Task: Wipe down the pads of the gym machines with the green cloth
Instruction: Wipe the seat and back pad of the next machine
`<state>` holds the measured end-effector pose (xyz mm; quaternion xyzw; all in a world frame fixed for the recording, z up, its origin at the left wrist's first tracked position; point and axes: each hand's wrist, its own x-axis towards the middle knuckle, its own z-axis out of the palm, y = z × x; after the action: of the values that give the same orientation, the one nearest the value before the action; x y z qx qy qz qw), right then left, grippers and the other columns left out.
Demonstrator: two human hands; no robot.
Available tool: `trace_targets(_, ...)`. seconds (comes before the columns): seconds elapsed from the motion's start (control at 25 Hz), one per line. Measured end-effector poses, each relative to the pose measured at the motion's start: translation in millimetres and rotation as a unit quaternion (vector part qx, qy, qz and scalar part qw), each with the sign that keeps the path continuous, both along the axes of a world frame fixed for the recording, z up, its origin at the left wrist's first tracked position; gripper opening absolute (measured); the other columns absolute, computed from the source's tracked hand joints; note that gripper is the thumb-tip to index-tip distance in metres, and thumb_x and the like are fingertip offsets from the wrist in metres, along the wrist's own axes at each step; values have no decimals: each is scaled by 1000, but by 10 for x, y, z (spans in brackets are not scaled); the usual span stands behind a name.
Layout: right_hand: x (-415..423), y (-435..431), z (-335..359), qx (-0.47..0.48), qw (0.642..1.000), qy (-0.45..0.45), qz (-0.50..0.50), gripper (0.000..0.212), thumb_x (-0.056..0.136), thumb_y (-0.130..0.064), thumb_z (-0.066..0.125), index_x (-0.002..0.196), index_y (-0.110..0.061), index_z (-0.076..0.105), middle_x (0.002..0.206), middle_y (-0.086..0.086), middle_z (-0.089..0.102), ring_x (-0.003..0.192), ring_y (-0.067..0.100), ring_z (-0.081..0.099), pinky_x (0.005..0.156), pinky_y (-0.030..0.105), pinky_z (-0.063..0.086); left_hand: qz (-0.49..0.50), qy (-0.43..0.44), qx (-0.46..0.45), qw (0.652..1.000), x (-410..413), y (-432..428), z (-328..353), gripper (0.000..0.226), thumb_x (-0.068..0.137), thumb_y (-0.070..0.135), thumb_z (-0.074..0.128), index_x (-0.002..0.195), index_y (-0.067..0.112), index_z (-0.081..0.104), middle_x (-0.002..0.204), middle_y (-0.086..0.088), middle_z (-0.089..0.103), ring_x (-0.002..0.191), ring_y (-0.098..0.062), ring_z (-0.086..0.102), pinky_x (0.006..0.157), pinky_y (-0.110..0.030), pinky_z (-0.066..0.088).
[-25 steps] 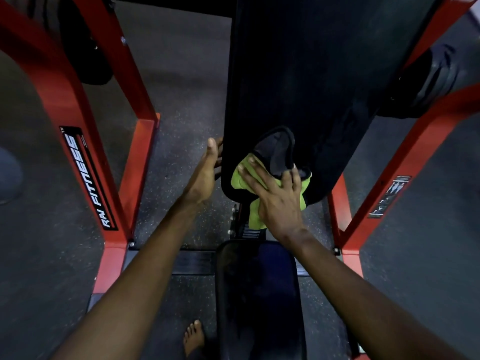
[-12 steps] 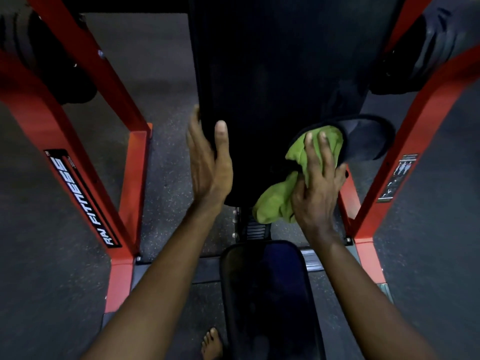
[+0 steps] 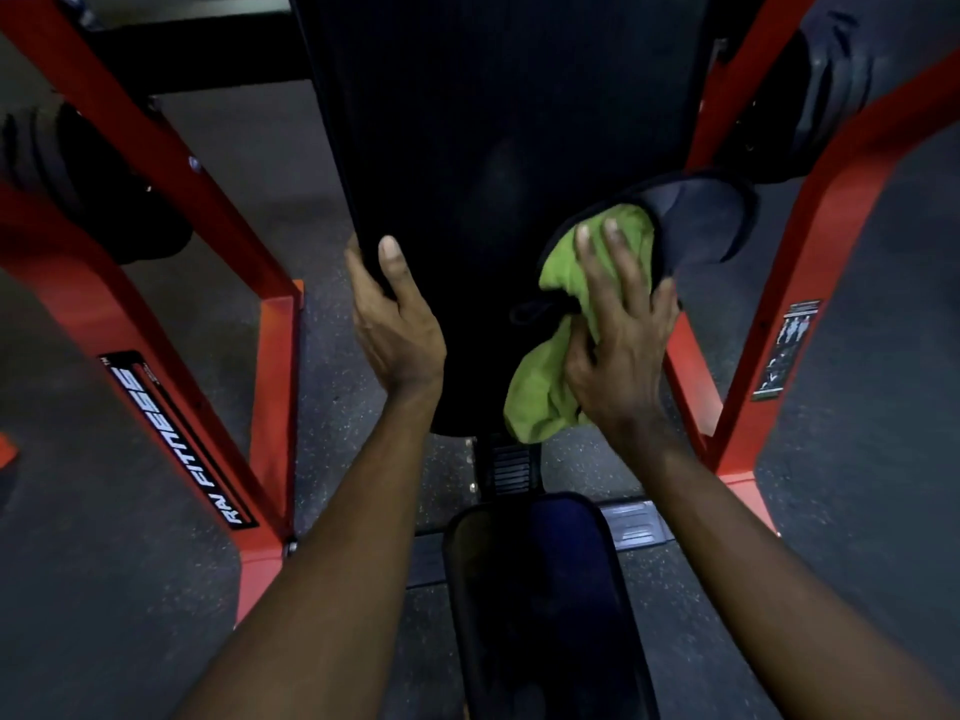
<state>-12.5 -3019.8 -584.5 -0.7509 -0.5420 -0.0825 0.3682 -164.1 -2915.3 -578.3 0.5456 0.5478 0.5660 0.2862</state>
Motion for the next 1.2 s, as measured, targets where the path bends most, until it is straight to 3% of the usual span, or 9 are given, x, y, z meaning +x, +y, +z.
trace_targets(0.2,-55,28,81,18,998,58,-32,83,79,-6,50,158,-29,38,166,-10,28,147,27,37,119,36,3,-1,5,2,1000,-4,-29,34,50,106,46,32,134,11,53,124,2,67,111,-7,62,93,-18,49)
trace_targets(0.36,-87,-322,-322,-12,994,109,-15,83,81,0,50,159,-25,34,167,-6,25,154,14,24,122,64,7,2,-4,-3,1000,32,-69,64,47,107,41,34,138,10,51,124,15,58,110,11,51,84,2,36)
trace_targets(0.44,-63,-268,-255,5,992,126,-13,85,81,5,52,159,-23,34,167,-4,25,154,12,21,123,63,4,9,-5,-7,1000,37,-67,53,47,108,37,35,143,9,48,125,17,51,111,22,38,88,5,30)
trace_targets(0.64,85,-4,16,73,989,130,-16,74,86,-4,52,157,-18,39,165,-1,30,154,11,22,123,57,4,25,7,1,1000,41,-30,2,56,107,44,33,145,5,46,143,-6,56,130,-8,50,103,-9,37)
trace_targets(0.72,118,-118,-130,69,986,151,-12,73,86,-5,51,157,-18,38,166,0,30,154,12,23,123,65,10,28,22,5,999,51,-23,1,53,107,43,32,142,6,49,138,-7,60,126,-11,54,101,-8,39)
trace_targets(0.88,126,-291,-371,73,982,175,-9,72,88,-7,49,159,-18,35,165,3,30,154,16,24,116,65,24,40,32,16,999,38,27,-51,60,105,50,29,143,8,49,137,-6,61,128,-16,55,107,-29,43)
trace_targets(1.0,168,-66,-65,88,985,147,-14,72,86,-13,48,157,-22,40,164,1,33,151,21,31,117,64,23,61,47,16,997,48,2,-28,51,108,40,33,139,4,50,130,-5,64,120,-16,56,100,-12,40)
trace_targets(1.08,218,62,125,90,988,124,-19,72,85,-17,50,156,-28,42,165,-2,32,150,24,34,120,62,19,69,52,19,996,84,-30,16,46,109,35,34,135,2,53,118,-2,66,111,-10,58,89,-6,36)
trace_targets(1.2,277,27,86,86,988,128,8,70,88,-17,53,156,-28,42,165,-3,31,151,19,31,123,56,16,63,54,14,996,120,-103,73,43,110,32,32,133,1,52,97,23,56,86,23,52,76,3,31)
